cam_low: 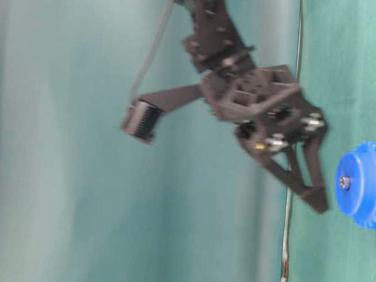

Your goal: Insert the shaft placed at a random location into the center hole of the medium gear at another random location.

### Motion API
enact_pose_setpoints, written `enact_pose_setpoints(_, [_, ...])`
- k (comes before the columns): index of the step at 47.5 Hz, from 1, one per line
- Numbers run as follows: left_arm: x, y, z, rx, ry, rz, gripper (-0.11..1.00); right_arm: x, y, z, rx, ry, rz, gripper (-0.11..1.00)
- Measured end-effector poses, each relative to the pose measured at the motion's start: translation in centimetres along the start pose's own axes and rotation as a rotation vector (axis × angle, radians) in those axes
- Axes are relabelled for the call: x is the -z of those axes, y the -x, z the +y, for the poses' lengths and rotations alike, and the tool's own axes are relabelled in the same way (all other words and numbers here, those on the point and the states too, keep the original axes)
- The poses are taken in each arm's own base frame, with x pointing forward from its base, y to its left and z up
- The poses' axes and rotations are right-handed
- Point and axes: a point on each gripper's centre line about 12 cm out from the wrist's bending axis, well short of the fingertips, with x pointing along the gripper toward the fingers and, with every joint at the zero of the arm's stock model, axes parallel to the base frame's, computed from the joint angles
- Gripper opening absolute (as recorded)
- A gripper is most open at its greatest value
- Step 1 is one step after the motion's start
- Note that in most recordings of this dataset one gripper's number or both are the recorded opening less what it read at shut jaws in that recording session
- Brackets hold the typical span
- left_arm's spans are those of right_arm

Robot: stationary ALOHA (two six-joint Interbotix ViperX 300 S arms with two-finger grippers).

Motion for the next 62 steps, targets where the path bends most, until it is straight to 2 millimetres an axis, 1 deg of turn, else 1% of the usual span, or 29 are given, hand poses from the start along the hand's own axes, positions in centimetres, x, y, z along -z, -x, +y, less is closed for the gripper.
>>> enact_pose_setpoints(7, [0.0,0.0,0.0,0.0,0.002,0.0,0.0,-1.6,1.2,0.0,0.0,0.0,-0.031,0.81])
enact_pose_setpoints(11, [0.0,0.0,0.0,0.0,0.0,0.0,0.0,-2.2,1.7,0.0,-0.001,0.001,-0.043,0.81])
enact_pose_setpoints(25, [0.0,0.0,0.0,0.0,0.002,-0.002,0.0,-2.2,1.8,-0.1,0.001,-0.001,-0.032,0.81])
enact_pose_setpoints(29, [0.0,0.0,0.0,0.0,0.0,0.0,0.0,-1.9,2.0,0.0,-0.001,0.001,-0.015,0.81])
enact_pose_setpoints(35, [0.0,0.0,0.0,0.0,0.0,-0.002,0.0,-1.3,3.1,0.0,-0.001,0.0,-0.003,0.81])
enact_pose_setpoints(50, [-0.1,0.0,0.0,0.0,0.0,-0.003,0.0,0.3,7.5,0.0,0.001,-0.011,-0.002,0.81])
enact_pose_setpoints(62, [0.0,0.0,0.0,0.0,0.0,-0.002,0.0,1.7,10.4,-0.1,0.002,-0.015,0.002,0.81])
